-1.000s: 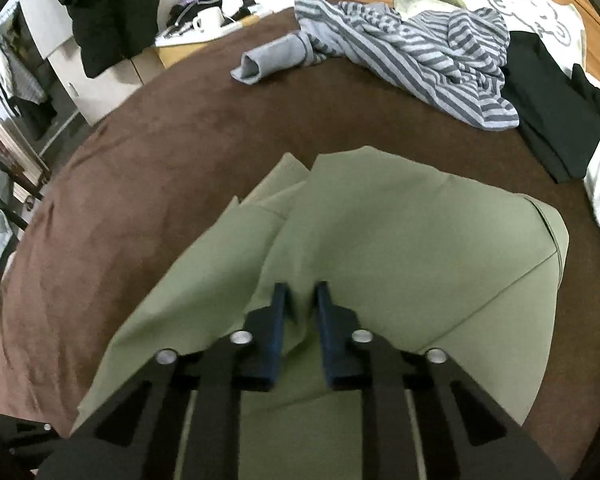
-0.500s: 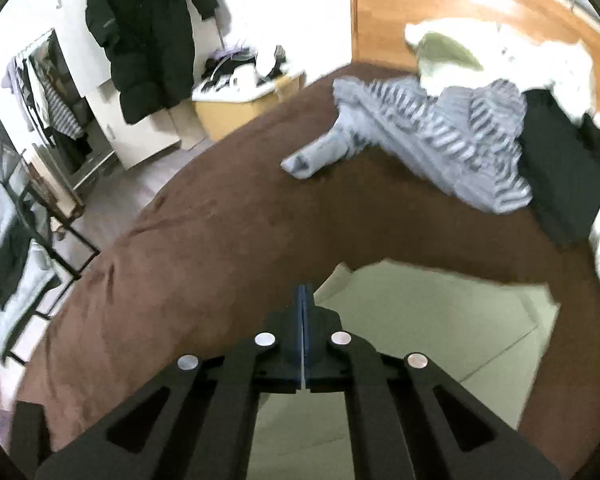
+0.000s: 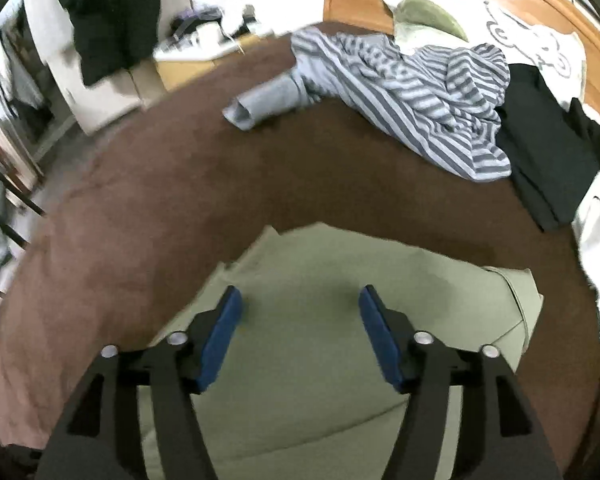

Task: Fold large clothes

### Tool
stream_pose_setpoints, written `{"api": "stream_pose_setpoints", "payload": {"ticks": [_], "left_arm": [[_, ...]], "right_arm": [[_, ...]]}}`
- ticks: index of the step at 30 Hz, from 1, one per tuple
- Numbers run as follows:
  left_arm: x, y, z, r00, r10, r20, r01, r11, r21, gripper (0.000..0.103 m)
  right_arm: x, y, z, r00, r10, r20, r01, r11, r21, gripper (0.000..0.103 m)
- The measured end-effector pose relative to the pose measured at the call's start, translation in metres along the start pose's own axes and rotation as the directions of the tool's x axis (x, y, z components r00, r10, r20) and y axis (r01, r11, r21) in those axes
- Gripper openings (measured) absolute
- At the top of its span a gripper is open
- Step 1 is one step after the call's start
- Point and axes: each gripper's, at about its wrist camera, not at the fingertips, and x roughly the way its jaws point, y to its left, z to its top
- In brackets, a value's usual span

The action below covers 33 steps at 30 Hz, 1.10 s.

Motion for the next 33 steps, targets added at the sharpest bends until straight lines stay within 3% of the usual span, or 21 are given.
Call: {"api": "stream_pose_setpoints", "payload": {"ticks": [1,2,3,5,8,14,22,33], "left_arm": [[0.0,0.0,0.0,1.0,0.0,-0.001,0.0,1.0,0.0,0.026],[0.0,0.0,0.0,1.0,-0.001,-0.001,0.001,1.0,0.001,0.026],[0.0,0.0,0.0,1.0,-0.002,0.0,0.002,1.0,0.001,0.026],[-0.001,0.0,0.001,1.0,-0.002,0.002,0.002,1.0,0.003,0.026],[-0.002,-0.001,0.001,1.0,0.002,0.003,-0.002,1.0,0.005,0.027],[-0.006,0.003,-0.002,1.0,-0.005,0.012,0.005,1.0,-0.017,0.029],[-0.009,0.007,-0.003,1.0,0.026,-0.003,-0.026,1.0,-0.005,0.029],[0.008,0.013,-0.015,0.998,0.064,-0.012,-0.064,0.998,-0.008,0.03]], "right_arm": [[0.007,-0.001,-0.001,1.0,0.002,-0.018,-0.002,1.0,0.01,0.06],[0.014,-0.004,-0.003,0.999,0.016,-0.034,-0.015,0.999,0.029,0.043],[0.02,-0.009,-0.006,0.997,0.059,-0.048,-0.057,0.997,0.059,0.033],[0.022,-0.012,-0.01,0.997,0.062,-0.046,-0.059,0.996,0.072,0.018],[0.014,-0.008,-0.014,0.999,0.049,-0.019,-0.048,0.998,0.051,0.01],[-0.018,-0.001,0.0,0.996,0.056,0.074,-0.058,0.998,0.032,0.006],[-0.029,0.013,0.016,0.988,0.095,0.12,-0.097,0.995,0.011,0.005],[0.021,0.019,0.014,0.993,0.12,0.015,-0.12,0.993,0.003,0.005]]}}
